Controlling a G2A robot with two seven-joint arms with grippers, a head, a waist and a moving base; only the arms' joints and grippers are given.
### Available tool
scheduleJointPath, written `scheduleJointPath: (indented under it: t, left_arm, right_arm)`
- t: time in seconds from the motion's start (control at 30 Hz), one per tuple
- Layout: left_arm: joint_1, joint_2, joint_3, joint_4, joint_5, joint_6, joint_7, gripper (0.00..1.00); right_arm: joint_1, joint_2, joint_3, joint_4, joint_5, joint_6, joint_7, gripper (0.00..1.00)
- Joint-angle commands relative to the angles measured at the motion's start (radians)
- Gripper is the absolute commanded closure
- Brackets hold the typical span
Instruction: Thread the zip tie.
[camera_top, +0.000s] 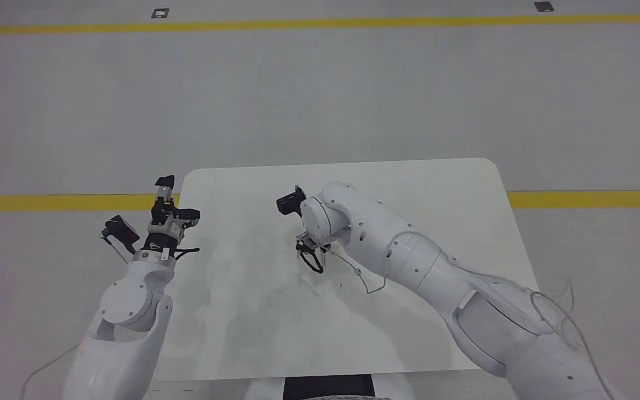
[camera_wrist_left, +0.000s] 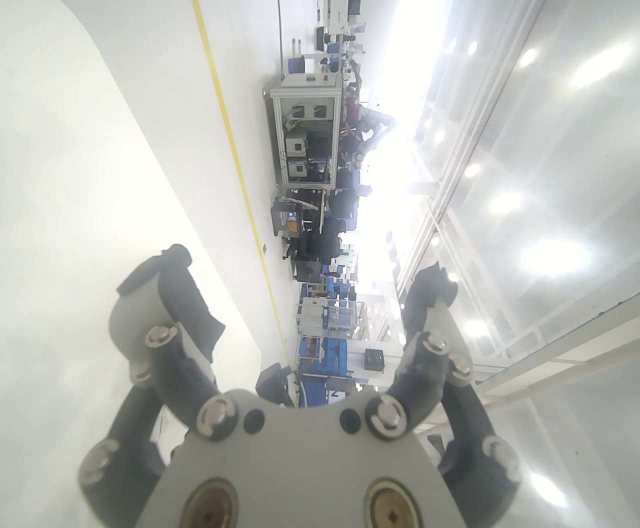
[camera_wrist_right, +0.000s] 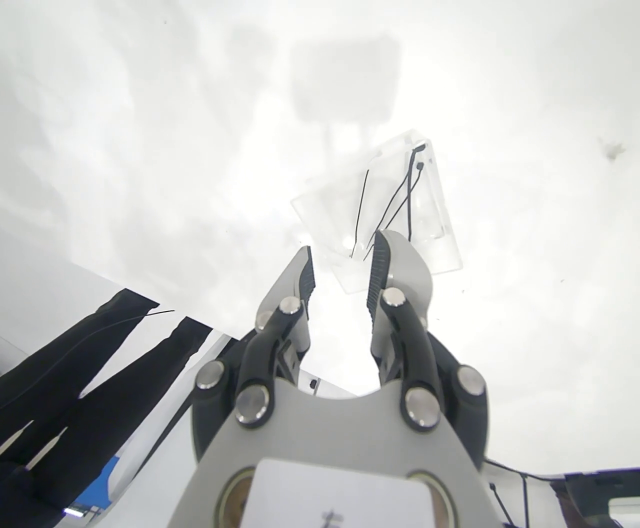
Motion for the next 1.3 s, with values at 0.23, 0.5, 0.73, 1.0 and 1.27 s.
scheduleJointPath:
  t: [0.23, 0.5, 0.73, 1.0, 1.27]
  left_arm:
    - [0.000, 0.000, 0.000, 0.000, 0.000, 0.000, 0.000, 0.00]
    - [0.000, 0.000, 0.000, 0.000, 0.000, 0.000, 0.000, 0.00]
    - [0.000, 0.000, 0.000, 0.000, 0.000, 0.000, 0.000, 0.00]
    - [0.000, 0.000, 0.000, 0.000, 0.000, 0.000, 0.000, 0.00]
    - [0.000, 0.000, 0.000, 0.000, 0.000, 0.000, 0.000, 0.00]
  right_arm:
    - [-0.011, -0.025, -0.006, 0.062, -0.001, -0.020, -0.020, 0.85]
    - [-0.006, -0.059, -0.019, 0.139, 0.001, -0.046, -0.060, 0.86]
    - [0.002, -0.094, -0.034, 0.211, -0.010, -0.064, -0.098, 0.89]
    - [0.005, -0.131, -0.042, 0.283, -0.016, -0.075, -0.133, 0.87]
    - [0.008, -0.159, -0.045, 0.340, -0.029, -0.079, -0.143, 0.87]
